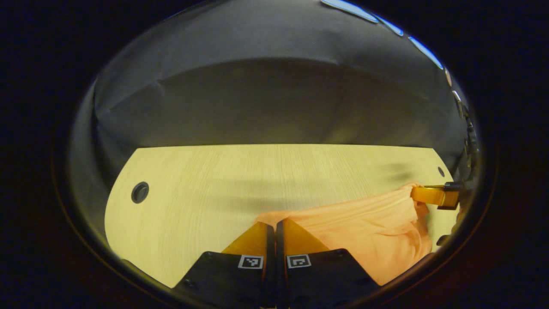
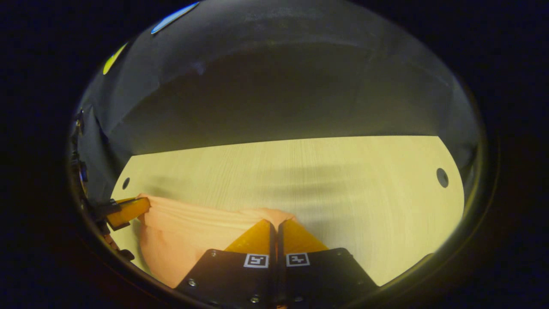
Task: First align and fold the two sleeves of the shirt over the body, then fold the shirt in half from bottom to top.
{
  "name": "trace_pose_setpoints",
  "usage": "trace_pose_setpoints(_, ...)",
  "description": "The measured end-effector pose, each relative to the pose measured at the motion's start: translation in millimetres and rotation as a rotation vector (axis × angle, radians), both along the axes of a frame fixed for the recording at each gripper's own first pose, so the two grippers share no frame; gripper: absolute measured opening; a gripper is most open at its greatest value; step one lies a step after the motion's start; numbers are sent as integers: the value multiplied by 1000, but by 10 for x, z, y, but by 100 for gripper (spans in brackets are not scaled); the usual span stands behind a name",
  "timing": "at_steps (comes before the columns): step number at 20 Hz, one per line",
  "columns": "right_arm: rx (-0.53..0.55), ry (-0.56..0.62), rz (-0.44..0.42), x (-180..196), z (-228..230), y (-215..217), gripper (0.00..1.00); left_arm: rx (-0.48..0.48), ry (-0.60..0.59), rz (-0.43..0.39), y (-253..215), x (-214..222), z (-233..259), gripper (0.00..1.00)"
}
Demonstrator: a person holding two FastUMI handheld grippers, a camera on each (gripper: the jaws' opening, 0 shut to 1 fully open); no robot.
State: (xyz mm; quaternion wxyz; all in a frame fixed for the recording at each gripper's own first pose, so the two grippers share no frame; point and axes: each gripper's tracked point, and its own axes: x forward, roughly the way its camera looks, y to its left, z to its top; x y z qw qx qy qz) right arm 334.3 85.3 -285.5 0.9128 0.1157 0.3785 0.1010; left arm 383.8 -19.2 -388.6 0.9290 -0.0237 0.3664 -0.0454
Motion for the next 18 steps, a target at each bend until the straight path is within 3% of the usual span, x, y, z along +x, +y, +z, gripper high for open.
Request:
trace_pose_setpoints(7, -17, 20, 15, -33, 20, 6, 1, -13, 23, 1, -43, -19, -78, 6)
trace_pose_setpoints(8, -19, 23, 14, -29, 29, 2, 1, -10, 28, -4, -50, -17, -89, 8)
trace_pose_setpoints(9, -20, 26, 14, -34, 23, 16, 1, -9, 26, -6, -55, -7, -81, 15)
trace_pose_setpoints(12, -26, 30, 17, -57, 17, -9, 5, -11, 30, -10, -78, -34, -81, 15)
trace_pose_setpoints(13, -26, 30, 21, -90, 56, -29, 7, -14, 27, -7, -90, -40, -64, 36)
trace_pose_setpoints(14, -31, 32, 22, -98, 13, -35, 11, -19, 29, -8, -104, -53, -61, 36)
trace_pose_setpoints(15, -31, 33, 25, -107, -8, -30, 35, -32, 31, -12, -137, -66, -40, 36)
trace_pose_setpoints(16, -26, 30, 28, -122, 30, -45, 34, -34, 25, -9, -151, -66, -26, 53)
trace_pose_setpoints(18, -39, 24, 24, -104, -8, -95, 68, -30, 9, -2, -143, -65, 60, 86)
